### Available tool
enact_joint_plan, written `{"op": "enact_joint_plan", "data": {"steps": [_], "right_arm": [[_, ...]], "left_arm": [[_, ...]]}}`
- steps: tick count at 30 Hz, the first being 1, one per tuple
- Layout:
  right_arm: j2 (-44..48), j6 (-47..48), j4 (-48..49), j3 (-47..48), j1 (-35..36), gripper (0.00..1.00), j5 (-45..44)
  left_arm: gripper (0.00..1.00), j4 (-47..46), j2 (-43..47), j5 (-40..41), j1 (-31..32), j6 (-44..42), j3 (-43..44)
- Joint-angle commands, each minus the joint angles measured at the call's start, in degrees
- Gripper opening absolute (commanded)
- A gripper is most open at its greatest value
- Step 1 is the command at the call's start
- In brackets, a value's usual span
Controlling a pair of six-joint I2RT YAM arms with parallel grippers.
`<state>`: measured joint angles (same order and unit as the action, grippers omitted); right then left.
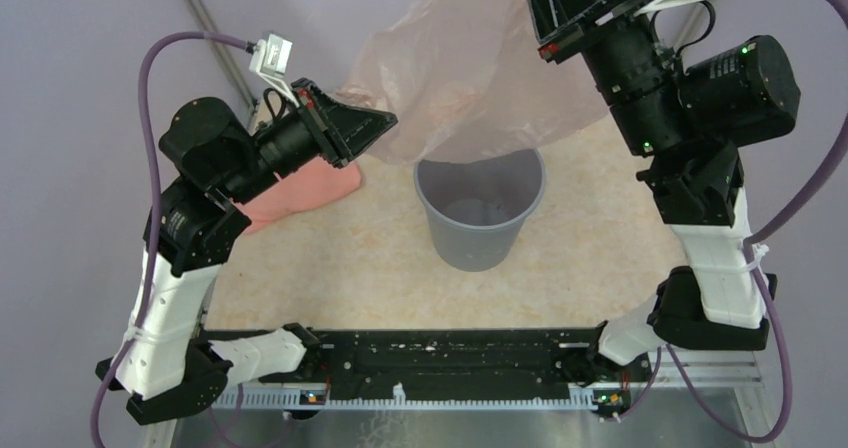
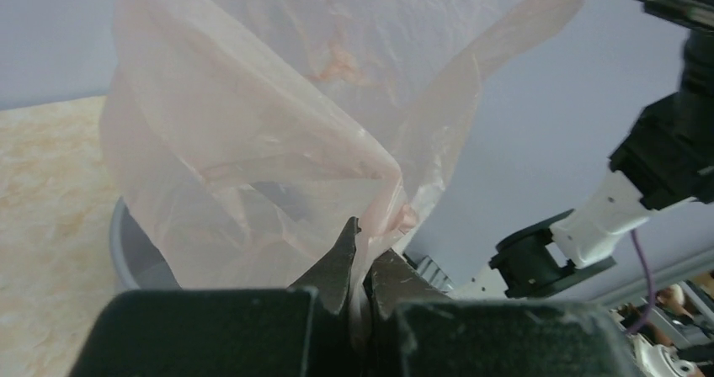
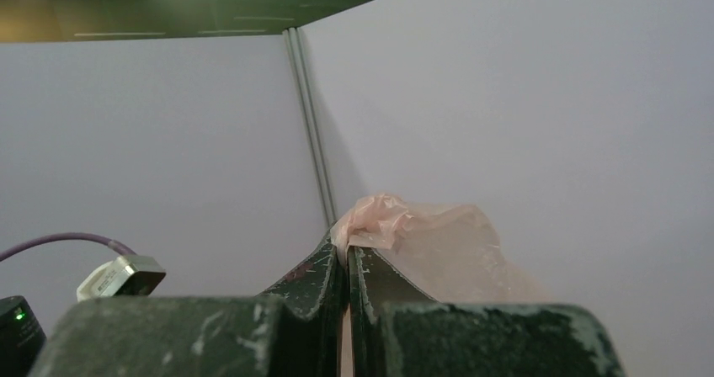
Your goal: Put the trash bags into the trash bin
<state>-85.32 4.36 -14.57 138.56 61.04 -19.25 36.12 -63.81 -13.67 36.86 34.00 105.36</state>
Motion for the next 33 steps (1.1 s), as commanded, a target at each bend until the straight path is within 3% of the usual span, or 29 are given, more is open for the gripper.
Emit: {"op": "enact_joint_plan", "data": {"steps": [1,12,17,27,33], "right_arm": [[1.2,-0.1,0.0,1.3,0.7,0.00,1.5],[2.9,0.8,1.5,1.6,0.8,0.00,1.1],[2.6,1.0,1.1,0.8,0.7,0.00,0.1],[2.3,0.2,1.8,-9.9,0.8,0.00,-3.2],[-0.8,-0.7,-1.3,-9.4,0.7,0.00,-2.2]], "left_arm": [[0.00,-4.1,-1.0,-7.0,0.2,2.6,4.2],[0.00,-6.2,-1.2,-8.4,0.2,6.4,5.3],[0.00,-5.2,-0.9,-5.1,0.1,6.9,4.2],[0.00,-0.3,-2.7,17.2,0.2,0.9,1.5],[0.00,-0.6,-6.1,26.8,-1.3,-4.8,0.4]]}}
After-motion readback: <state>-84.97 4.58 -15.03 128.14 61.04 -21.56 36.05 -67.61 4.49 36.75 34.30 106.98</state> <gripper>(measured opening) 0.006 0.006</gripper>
